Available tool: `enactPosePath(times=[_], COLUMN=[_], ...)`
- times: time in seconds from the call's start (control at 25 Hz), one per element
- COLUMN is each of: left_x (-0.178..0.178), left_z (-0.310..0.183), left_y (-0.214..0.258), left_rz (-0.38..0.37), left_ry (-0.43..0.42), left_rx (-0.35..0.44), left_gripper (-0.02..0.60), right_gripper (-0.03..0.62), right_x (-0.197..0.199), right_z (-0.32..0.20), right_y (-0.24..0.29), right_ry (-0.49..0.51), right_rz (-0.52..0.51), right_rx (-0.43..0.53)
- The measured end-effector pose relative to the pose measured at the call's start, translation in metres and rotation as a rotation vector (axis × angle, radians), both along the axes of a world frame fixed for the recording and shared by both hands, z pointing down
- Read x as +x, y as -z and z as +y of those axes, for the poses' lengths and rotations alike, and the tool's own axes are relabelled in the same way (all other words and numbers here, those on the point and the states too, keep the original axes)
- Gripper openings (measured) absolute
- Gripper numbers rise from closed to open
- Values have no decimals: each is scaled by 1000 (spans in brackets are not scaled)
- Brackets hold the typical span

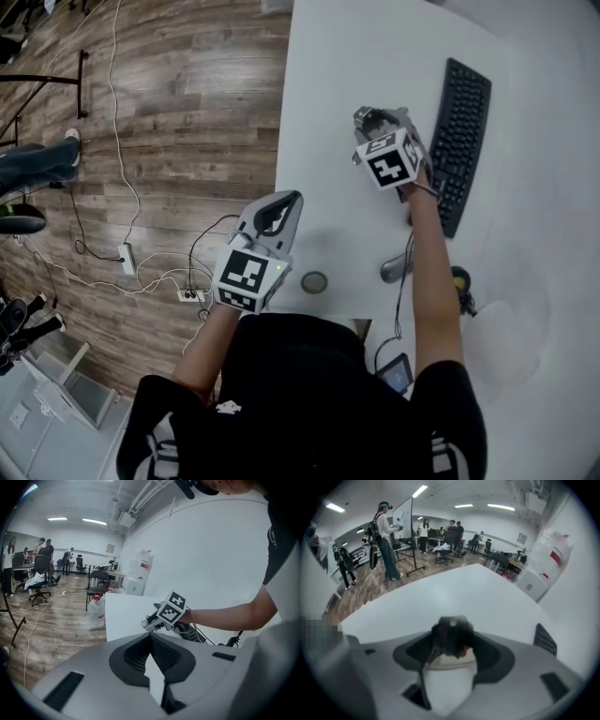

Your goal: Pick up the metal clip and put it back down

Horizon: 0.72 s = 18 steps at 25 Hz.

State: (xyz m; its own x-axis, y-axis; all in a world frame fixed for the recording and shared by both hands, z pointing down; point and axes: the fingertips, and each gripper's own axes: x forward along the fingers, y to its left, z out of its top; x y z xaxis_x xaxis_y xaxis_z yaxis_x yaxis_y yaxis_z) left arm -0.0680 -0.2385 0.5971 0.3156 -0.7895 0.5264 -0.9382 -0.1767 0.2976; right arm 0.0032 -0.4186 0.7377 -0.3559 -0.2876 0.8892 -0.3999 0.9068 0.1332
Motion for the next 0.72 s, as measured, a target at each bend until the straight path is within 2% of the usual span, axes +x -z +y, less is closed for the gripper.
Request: enactPosePath(times=[0.44, 0.72], left_x=[-8, -14], left_z=[2, 4], left_y=[21, 47], left_rz=[-8, -30], left_ry=[-12, -25], left_rx=[47, 105], left_gripper=[25, 25], right_gripper=[285, 285], right_x=[-3, -4], right_z=[24, 48], right_y=[25, 68], right_ry=[-9, -82], right_rz=[-41, -152], right_rx=[20, 68])
